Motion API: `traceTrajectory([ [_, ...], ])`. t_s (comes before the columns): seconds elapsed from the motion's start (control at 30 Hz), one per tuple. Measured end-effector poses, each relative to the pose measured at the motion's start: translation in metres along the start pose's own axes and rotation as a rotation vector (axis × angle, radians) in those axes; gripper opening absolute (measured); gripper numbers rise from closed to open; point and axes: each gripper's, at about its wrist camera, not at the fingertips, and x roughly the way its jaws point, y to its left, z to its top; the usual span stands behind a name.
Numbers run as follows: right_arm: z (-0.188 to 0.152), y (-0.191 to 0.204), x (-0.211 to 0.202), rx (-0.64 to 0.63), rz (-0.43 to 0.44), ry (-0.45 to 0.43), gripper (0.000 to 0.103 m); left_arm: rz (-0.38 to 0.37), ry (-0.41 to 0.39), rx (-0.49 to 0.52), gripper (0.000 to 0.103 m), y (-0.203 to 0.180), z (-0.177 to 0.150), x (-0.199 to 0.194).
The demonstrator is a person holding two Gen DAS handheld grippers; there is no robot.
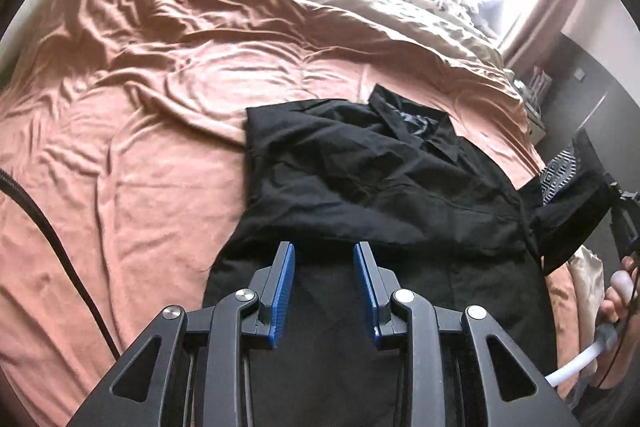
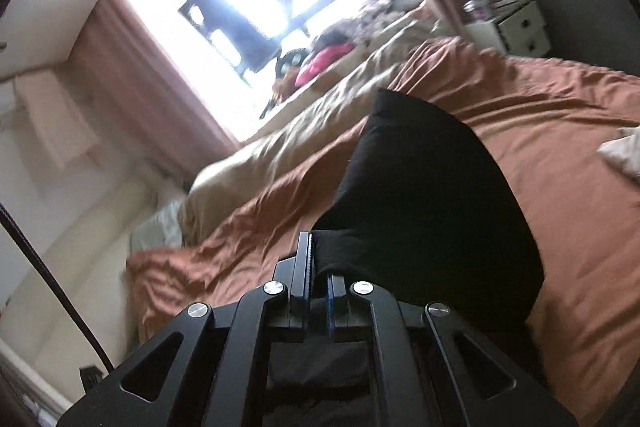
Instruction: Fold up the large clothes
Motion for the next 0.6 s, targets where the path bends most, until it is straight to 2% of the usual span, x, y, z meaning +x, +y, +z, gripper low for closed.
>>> traceTrajectory([
  [0.2,-0.015,0.03,0.066,-0.084,-0.057,0.17,0.002,-0.008,0.0,-0.071,0.033,0.023,-0.005,0.005],
  [0.3,-0.026,0.039,0.106,-0.1,-0.166,0.331,0.003,-0.01,-0.008,-0.092,0.033,0.029,-0.005,0.005],
  [0.4,-0.043,0.024,0.128,-0.017,-0.202,0.463,0.006,-0.013,-0.015,-0.113,0.033,0.032,-0.007,0.005],
  [0.43,-0.044,0.016,0.132,0.014,-0.193,0.48,0.011,-0.014,-0.016,-0.114,0.033,0.032,-0.007,0.005],
  [0.5,-0.043,0.008,0.129,0.07,-0.155,0.491,0.032,-0.023,-0.015,-0.114,0.033,0.031,-0.007,0.006],
  [0.53,-0.043,0.003,0.125,0.088,-0.134,0.486,0.054,-0.028,-0.015,-0.115,0.033,0.03,-0.007,0.006],
  [0.57,-0.04,0.0,0.115,0.103,-0.117,0.472,0.068,-0.029,-0.015,-0.113,0.033,0.029,-0.007,0.006],
  [0.6,-0.04,-0.001,0.107,0.113,-0.114,0.462,0.07,-0.031,-0.016,-0.11,0.033,0.028,-0.006,0.006],
])
